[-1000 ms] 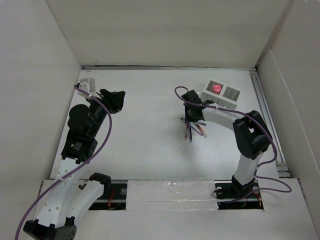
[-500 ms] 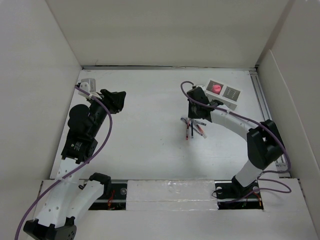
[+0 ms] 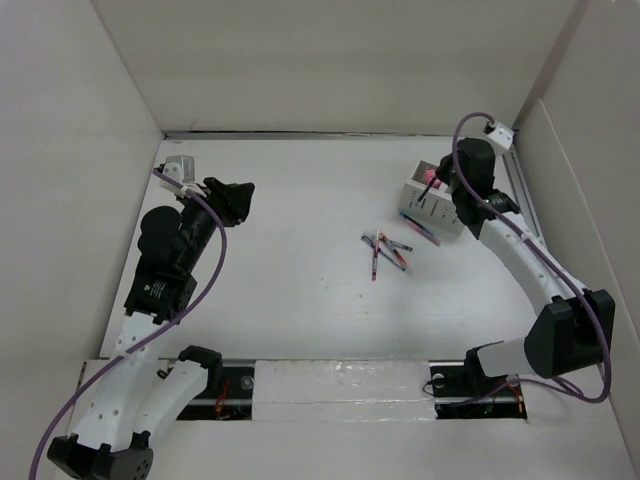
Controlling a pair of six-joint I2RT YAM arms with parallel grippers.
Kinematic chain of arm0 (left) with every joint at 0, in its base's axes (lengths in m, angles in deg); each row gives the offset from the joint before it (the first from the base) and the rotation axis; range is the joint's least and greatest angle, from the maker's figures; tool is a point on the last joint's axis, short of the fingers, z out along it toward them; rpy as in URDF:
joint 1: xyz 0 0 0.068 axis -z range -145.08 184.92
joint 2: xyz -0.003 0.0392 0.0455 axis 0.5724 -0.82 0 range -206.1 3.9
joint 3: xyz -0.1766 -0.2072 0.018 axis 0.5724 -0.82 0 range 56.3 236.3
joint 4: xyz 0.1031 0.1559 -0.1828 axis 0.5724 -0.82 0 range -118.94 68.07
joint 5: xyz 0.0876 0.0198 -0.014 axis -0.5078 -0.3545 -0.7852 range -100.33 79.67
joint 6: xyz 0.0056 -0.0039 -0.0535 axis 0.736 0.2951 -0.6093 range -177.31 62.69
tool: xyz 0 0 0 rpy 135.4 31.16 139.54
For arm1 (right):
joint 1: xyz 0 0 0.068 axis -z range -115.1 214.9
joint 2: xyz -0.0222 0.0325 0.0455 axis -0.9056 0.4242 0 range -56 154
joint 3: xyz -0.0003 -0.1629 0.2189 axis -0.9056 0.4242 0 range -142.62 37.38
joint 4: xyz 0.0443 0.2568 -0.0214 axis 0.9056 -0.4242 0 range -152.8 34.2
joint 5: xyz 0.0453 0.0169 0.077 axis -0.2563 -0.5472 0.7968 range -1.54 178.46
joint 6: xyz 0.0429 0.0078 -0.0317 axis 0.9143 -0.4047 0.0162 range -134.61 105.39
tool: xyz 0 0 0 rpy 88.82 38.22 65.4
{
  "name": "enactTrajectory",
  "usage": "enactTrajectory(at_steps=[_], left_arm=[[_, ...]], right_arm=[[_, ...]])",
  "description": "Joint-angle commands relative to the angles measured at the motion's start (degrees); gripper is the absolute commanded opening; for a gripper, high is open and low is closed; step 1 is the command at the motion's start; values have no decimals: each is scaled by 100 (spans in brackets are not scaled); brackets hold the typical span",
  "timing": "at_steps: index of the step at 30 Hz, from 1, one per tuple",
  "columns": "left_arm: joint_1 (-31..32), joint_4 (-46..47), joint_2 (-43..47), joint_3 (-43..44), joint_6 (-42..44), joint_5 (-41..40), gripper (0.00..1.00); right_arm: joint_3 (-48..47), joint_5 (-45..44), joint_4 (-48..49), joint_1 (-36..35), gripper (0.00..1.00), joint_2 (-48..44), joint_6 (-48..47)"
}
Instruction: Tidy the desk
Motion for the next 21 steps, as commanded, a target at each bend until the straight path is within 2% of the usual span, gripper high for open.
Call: enactTrajectory(at_steps=[1, 4, 9, 17, 21], left_arm=[[-30, 283, 23, -64, -48, 106, 37], [-30, 265, 75, -64, -31, 71, 37], [-30, 248, 101, -55, -31, 44, 37], [-30, 239, 75, -46, -5, 0, 37], [-30, 230, 40, -37, -5, 9, 37]], right_arm=[[-184, -738, 1079, 384, 2, 34, 195], [-236, -1248, 1431, 726, 3, 252, 45], [-412, -1433, 1555, 1192, 3, 553, -183], [-772, -1846, 1863, 1369, 5, 1009, -877], [-554, -1759, 1933, 1422, 5, 1176, -895]])
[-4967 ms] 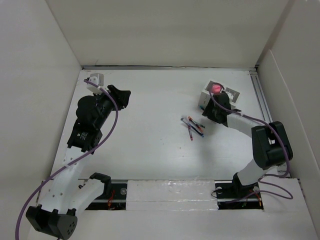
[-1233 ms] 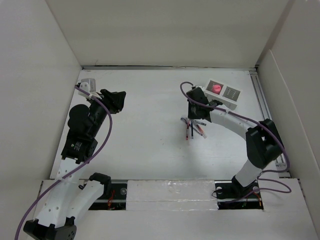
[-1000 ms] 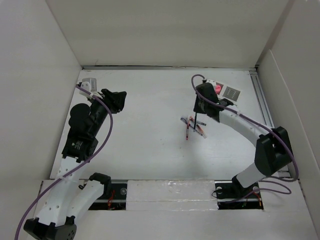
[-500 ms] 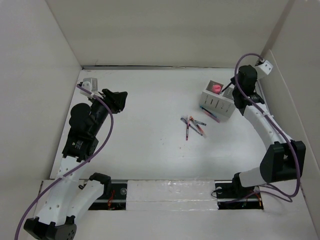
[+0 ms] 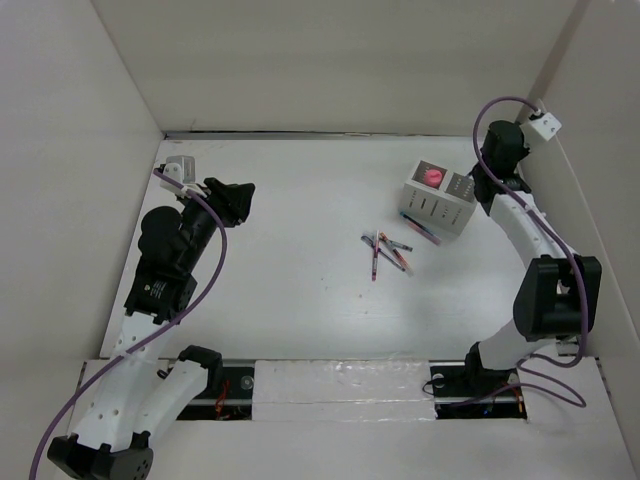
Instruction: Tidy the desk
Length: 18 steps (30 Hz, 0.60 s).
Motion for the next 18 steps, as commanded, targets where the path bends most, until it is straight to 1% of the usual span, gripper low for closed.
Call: enactTrajectory(at_steps=[1, 4, 8, 11, 12, 14, 15, 17, 18], left_arm=[[-30, 232, 36, -22, -5, -11, 37], [-30, 241, 9, -22, -13, -2, 37], [-30, 241, -26, -22, -5, 24, 37], [-30, 241, -26, -22, -5, 16, 37], [-30, 241, -26, -22, -5, 24, 37], [-30, 241, -8, -22, -5, 16, 37], [-30, 241, -8, -31, -5, 24, 37], [-30, 241, -26, -31, -5, 42, 37], [-30, 241, -35, -31, -22, 51, 37]], right_arm=[[35, -211, 407, 53, 5, 99, -216], [176, -404, 338, -8, 5, 257, -189], [325, -370, 293, -122, 6, 293, -110], [396, -414, 302, -412, 16, 284, -163], [404, -457, 302, -473, 22, 293, -189], [361, -528, 198, -579, 29, 354, -224], [326, -545, 136, -666, 40, 363, -225], [203, -563, -101, -738, 54, 363, -198], [98, -520, -285, -877, 69, 259, -198]])
